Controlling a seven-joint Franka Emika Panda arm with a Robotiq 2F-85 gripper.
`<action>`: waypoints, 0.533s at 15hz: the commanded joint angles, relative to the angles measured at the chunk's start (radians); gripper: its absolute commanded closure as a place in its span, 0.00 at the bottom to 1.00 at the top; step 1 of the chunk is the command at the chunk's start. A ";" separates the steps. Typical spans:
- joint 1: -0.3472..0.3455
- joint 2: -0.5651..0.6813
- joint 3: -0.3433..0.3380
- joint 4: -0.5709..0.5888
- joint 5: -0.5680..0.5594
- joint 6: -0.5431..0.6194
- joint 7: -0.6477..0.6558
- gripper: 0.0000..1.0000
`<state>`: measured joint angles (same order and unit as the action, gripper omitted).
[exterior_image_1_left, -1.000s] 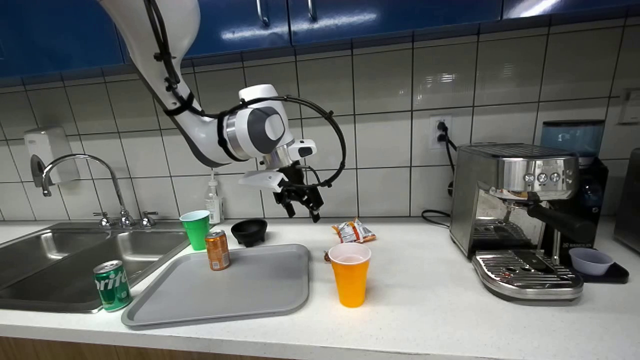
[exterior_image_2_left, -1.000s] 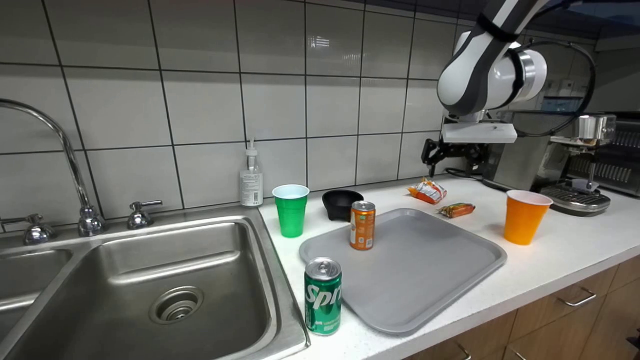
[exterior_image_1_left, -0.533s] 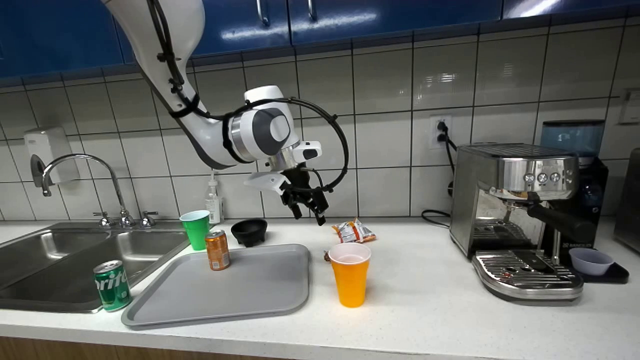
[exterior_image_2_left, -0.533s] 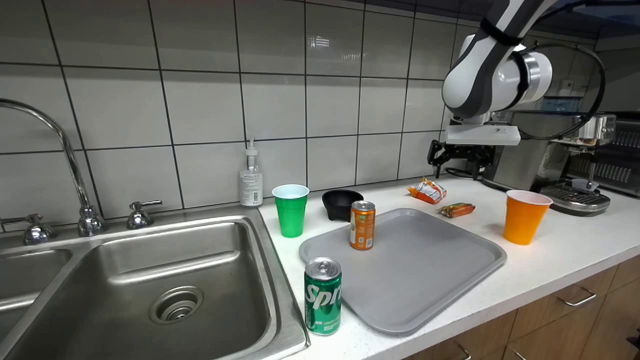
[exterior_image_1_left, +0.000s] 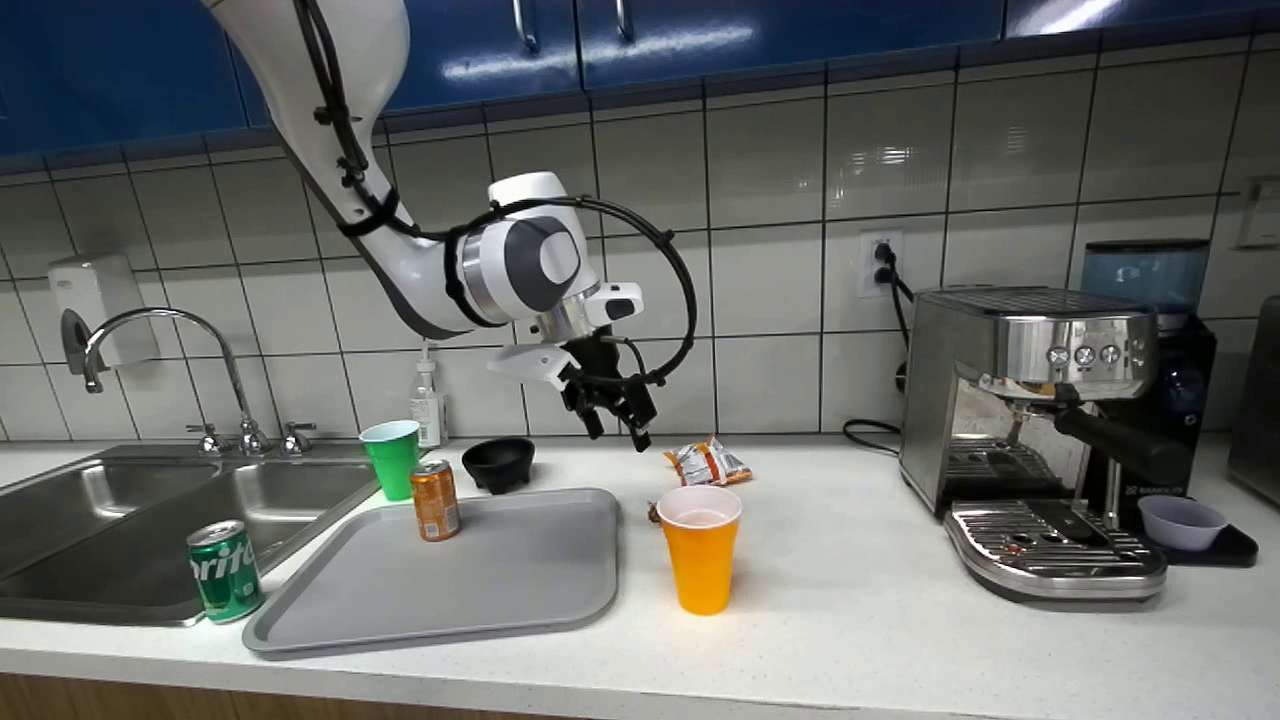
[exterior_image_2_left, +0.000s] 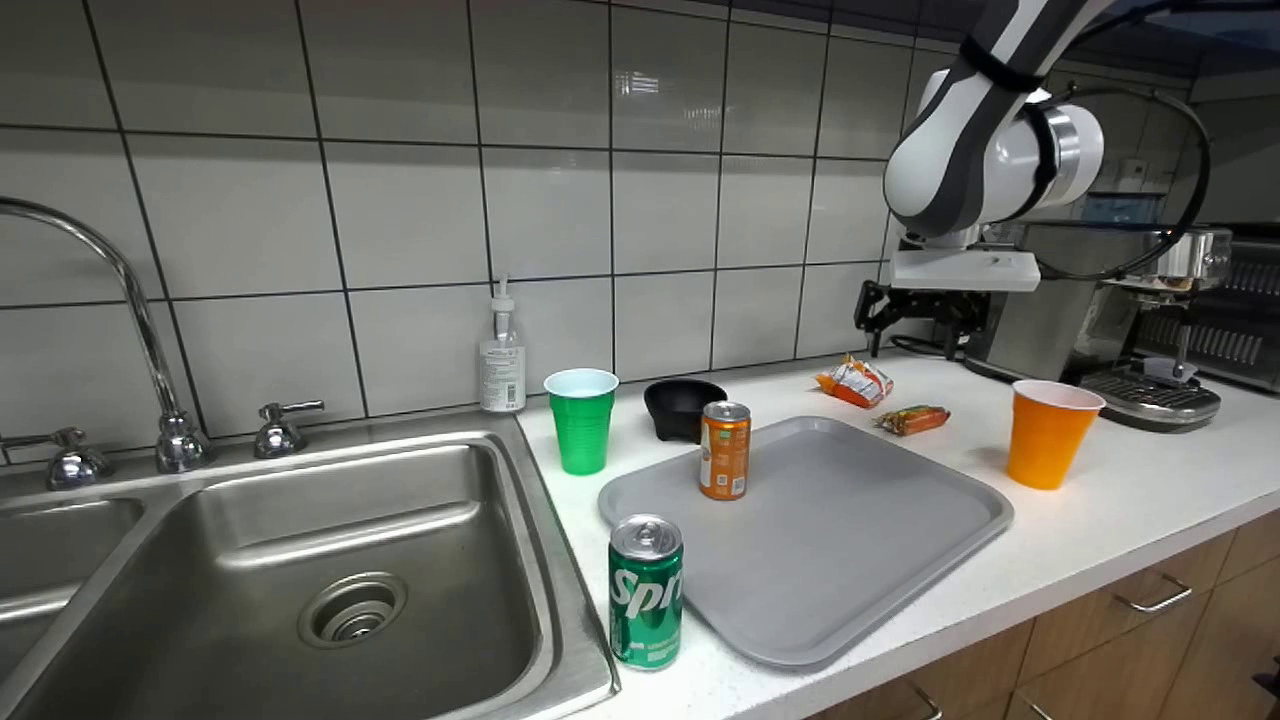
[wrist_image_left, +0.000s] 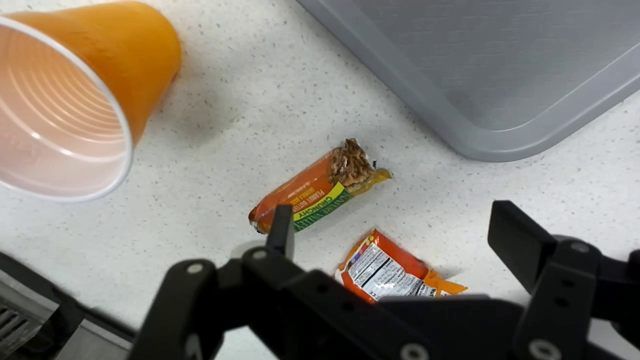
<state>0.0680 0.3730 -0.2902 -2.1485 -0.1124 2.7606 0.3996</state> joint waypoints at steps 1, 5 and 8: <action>0.023 0.022 -0.025 0.017 -0.036 0.014 0.076 0.00; 0.056 0.071 -0.068 0.061 -0.046 0.015 0.183 0.00; 0.060 0.116 -0.082 0.111 -0.027 0.005 0.222 0.00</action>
<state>0.1096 0.4375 -0.3445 -2.1032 -0.1325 2.7733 0.5555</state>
